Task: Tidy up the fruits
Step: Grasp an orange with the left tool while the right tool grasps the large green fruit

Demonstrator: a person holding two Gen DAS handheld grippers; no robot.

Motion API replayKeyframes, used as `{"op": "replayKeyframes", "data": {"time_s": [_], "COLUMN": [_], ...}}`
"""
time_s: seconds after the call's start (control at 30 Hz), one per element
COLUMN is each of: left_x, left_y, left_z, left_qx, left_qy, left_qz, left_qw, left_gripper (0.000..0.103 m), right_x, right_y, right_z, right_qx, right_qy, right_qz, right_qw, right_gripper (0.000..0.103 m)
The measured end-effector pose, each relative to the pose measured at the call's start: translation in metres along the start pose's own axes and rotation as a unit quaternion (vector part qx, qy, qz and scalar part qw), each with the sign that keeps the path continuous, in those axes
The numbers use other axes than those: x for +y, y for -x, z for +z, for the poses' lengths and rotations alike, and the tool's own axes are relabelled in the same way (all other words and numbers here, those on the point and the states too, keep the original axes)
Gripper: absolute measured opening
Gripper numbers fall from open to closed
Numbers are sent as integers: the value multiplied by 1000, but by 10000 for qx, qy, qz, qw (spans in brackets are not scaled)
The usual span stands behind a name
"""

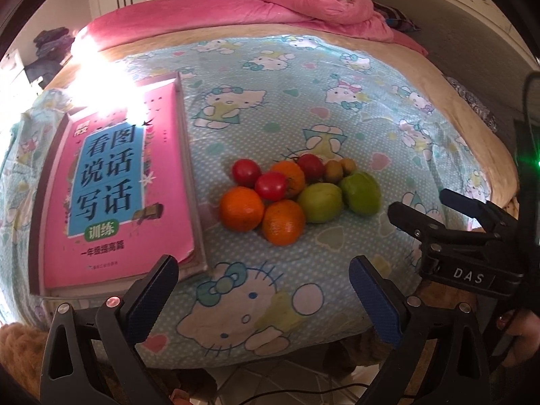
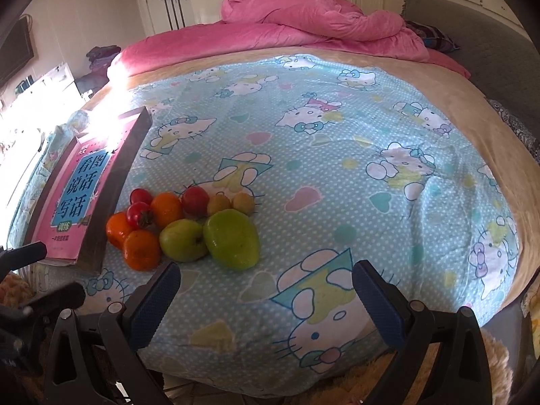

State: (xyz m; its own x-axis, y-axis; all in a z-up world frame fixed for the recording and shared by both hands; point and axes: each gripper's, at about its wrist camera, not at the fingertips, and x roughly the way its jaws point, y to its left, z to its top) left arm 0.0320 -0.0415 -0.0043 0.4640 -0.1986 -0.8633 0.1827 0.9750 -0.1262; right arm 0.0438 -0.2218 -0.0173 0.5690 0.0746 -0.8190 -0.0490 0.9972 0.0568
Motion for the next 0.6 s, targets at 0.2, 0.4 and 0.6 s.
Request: {"op": "replayKeyframes", "data": {"time_s": [0.2, 0.4, 0.6], "left_x": [-5, -1, -3], "left_y": [-23, -45, -56], "left_z": [7, 13, 20], "left_qx": [342, 579, 661], "left_qy": [12, 216, 274], "left_qz": [-228, -311, -213], "left_qw": [9992, 9976, 9972], "left_gripper": [66, 59, 58], "right_x": [-11, -15, -15], "right_y": [-15, -20, -25], "right_z": [10, 15, 14], "right_qx": [262, 310, 409], "right_qy": [-65, -92, -71], "right_qz": [177, 209, 308], "right_qw": [9995, 9993, 9987], "right_gripper": [102, 102, 102]}}
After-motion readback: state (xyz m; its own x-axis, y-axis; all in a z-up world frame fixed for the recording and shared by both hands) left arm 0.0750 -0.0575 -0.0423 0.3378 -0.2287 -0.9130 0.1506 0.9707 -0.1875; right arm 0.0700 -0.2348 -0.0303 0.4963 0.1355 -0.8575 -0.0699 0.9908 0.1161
